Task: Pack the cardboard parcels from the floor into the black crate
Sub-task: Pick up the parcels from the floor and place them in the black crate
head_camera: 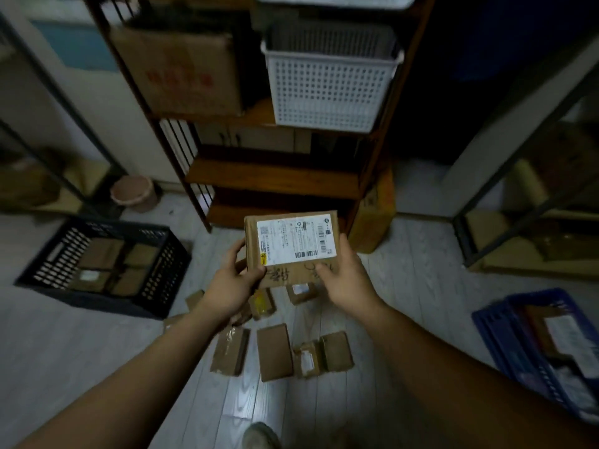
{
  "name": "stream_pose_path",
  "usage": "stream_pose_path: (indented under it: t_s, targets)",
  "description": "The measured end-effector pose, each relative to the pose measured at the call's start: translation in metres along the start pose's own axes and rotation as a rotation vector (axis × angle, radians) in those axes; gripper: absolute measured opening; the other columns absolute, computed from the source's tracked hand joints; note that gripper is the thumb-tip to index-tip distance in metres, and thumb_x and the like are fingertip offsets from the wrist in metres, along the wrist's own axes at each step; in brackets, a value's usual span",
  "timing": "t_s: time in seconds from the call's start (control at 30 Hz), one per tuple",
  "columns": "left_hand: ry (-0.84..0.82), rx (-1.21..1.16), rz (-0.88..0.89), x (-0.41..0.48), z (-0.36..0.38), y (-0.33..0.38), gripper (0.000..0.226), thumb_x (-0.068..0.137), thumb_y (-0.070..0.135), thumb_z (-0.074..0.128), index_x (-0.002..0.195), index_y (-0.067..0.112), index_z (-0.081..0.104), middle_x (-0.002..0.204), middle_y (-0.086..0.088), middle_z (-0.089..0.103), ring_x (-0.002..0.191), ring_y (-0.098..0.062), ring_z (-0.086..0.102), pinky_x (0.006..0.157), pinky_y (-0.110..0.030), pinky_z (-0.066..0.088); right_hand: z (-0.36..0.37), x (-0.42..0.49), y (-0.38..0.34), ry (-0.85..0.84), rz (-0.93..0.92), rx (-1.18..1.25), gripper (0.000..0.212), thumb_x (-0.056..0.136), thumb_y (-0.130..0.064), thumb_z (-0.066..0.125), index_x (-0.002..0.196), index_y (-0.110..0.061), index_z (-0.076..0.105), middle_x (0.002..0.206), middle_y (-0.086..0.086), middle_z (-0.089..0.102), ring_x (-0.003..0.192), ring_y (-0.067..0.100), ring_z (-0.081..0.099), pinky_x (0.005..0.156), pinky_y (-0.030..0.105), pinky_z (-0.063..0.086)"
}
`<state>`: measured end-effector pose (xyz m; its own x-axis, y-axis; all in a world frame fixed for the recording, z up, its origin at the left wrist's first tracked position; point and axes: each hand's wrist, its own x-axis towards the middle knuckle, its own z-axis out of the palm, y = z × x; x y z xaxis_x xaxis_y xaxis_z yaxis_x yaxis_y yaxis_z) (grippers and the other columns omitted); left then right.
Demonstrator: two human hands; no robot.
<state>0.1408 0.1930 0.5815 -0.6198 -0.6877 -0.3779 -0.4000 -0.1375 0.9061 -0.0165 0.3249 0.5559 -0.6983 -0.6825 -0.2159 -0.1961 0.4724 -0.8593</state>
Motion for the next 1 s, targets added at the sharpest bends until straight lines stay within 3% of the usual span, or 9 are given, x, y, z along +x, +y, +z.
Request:
stream_pose_path:
  t_s: [0.13,0.27,0.4,0.47,0.53,0.63,0.73,0.87,1.0]
  targets:
    - [0.064,0.007,0.100,-0.039,-0.026,0.042,0.065,0.092,0.023,0.057,0.146,0.034,0.023,0.131,-0.005,0.056,0.099,-0.016,0.061,0.076,-0.030,0.051,-0.016,-0.032,-0.059,0.047,-0.080,-0.013,0.074,0.094,-0.026,0.056,0.152,-0.032,0.011,0.150,-0.003,0.033,0.135,0.020,0.037,0.101,0.034,0.037]
    - [0.117,0.025,0.204,-0.083,-0.050,0.065,0.069,0.092,0.028,0.059,0.147,0.040,0.019,0.129,0.003,0.055,0.103,-0.012,0.061,0.081,-0.031,0.050,-0.023,-0.064,-0.103,0.026,-0.185,-0.009,0.077,0.095,-0.028,0.054,0.153,-0.029,0.003,0.154,-0.003,0.024,0.139,0.020,0.030,0.103,0.031,0.031]
    - [0.150,0.012,0.247,-0.117,-0.083,0.074,0.072,0.087,0.028,0.063,0.144,0.044,0.022,0.134,-0.003,0.053,0.110,-0.020,0.060,0.095,-0.045,0.049,-0.014,-0.094,-0.128,-0.042,-0.327,-0.043,0.091,0.089,-0.030,0.064,0.150,-0.043,-0.002,0.147,-0.005,0.026,0.132,0.015,0.034,0.101,0.032,0.034]
    - [0.141,0.014,0.253,-0.130,-0.100,0.079,0.071,0.088,0.023,0.062,0.144,0.043,0.023,0.131,-0.001,0.054,0.105,-0.015,0.061,0.092,-0.039,0.052,-0.005,-0.106,-0.137,-0.073,-0.362,-0.124,0.101,0.082,-0.035,0.071,0.148,-0.046,-0.003,0.145,-0.007,0.023,0.131,0.016,0.034,0.107,0.038,0.037]
    - [0.134,0.056,0.270,-0.141,-0.119,0.086,0.072,0.089,0.016,0.060,0.146,0.039,0.022,0.119,0.006,0.057,0.094,-0.004,0.061,0.079,-0.024,0.053,0.008,-0.112,-0.149,-0.092,-0.375,-0.189,0.101,0.081,-0.036,0.071,0.149,-0.043,-0.003,0.145,-0.005,0.020,0.132,0.018,0.034,0.110,0.041,0.036]
    - [0.141,0.076,0.297,-0.150,-0.164,0.091,0.073,0.088,0.010,0.062,0.146,0.035,0.025,0.124,0.000,0.058,0.094,-0.001,0.060,0.081,-0.025,0.052,0.040,-0.115,-0.177,-0.083,-0.416,-0.192,0.094,0.085,-0.033,0.068,0.151,-0.040,0.001,0.143,-0.003,0.022,0.130,0.016,0.036,0.110,0.038,0.036]
    - [0.194,0.101,0.314,-0.157,-0.227,0.087,0.074,0.087,0.008,0.062,0.146,0.034,0.027,0.133,-0.002,0.051,0.110,-0.013,0.057,0.089,-0.033,0.052,0.094,-0.121,-0.213,-0.093,-0.455,-0.165,0.091,0.087,-0.033,0.066,0.151,-0.041,0.002,0.144,-0.005,0.022,0.127,0.013,0.037,0.109,0.037,0.037]
    - [0.233,0.090,0.323,-0.165,-0.321,0.070,0.071,0.088,0.006,0.060,0.146,0.033,0.028,0.130,0.005,0.049,0.111,-0.010,0.054,0.083,-0.025,0.051,0.182,-0.129,-0.258,-0.121,-0.474,-0.130,0.089,0.088,-0.032,0.065,0.151,-0.040,0.002,0.141,-0.005,0.024,0.116,0.004,0.033,0.105,0.030,0.035]
    - [0.235,0.080,0.271,-0.172,-0.399,0.055,0.070,0.090,0.007,0.057,0.147,0.034,0.025,0.129,0.001,0.051,0.114,-0.017,0.056,0.096,-0.038,0.049,0.256,-0.136,-0.296,-0.150,-0.451,-0.113,0.088,0.088,-0.031,0.065,0.151,-0.039,0.003,0.143,-0.004,0.023,0.124,0.010,0.035,0.105,0.030,0.035]
